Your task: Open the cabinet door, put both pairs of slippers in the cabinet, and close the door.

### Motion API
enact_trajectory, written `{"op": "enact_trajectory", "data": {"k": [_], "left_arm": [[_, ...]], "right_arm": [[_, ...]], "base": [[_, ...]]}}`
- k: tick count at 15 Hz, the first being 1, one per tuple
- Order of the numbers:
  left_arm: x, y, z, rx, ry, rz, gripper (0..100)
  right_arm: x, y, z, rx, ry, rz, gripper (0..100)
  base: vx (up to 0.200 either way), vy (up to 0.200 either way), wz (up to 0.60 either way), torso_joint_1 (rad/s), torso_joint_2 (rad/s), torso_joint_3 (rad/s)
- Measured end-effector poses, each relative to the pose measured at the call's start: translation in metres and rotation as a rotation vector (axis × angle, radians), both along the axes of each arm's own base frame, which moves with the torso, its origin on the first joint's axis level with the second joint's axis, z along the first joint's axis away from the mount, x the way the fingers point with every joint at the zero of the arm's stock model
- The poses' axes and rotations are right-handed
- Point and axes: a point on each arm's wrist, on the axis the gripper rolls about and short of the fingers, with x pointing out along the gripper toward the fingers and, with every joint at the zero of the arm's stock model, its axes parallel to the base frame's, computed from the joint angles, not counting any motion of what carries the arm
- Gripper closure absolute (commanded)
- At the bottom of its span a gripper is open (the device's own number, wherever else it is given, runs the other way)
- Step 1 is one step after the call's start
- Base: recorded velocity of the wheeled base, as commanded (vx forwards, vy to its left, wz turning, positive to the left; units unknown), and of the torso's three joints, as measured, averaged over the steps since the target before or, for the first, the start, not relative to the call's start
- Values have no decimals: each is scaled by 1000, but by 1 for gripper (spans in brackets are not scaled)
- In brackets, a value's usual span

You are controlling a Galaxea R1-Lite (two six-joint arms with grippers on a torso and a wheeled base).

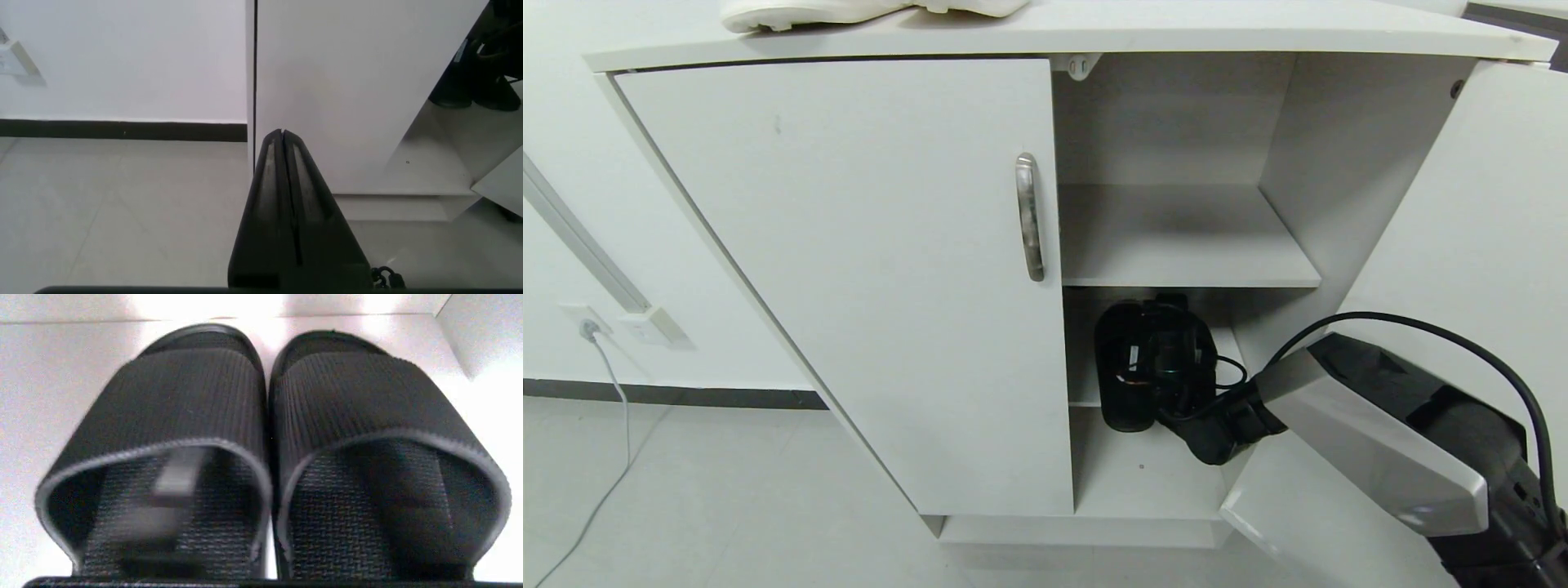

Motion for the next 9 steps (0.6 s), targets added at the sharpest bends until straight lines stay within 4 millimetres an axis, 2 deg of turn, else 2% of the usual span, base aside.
{"op": "enact_trajectory", "data": {"k": [4, 6, 9], "left_arm": [[0, 0, 0, 1, 0, -1, 100], [0, 0, 0, 1, 0, -3, 100], [0, 0, 0, 2, 0, -3, 100]], "right_arm": [[-15, -7, -1, -10, 14, 3, 0], [-31, -12, 4, -7, 9, 13, 0], [-67, -16, 13, -13, 16, 51, 0]], "base": [[0, 0, 0, 0, 0, 0], [0, 0, 0, 0, 0, 0], [0, 0, 0, 0, 0, 0]]}}
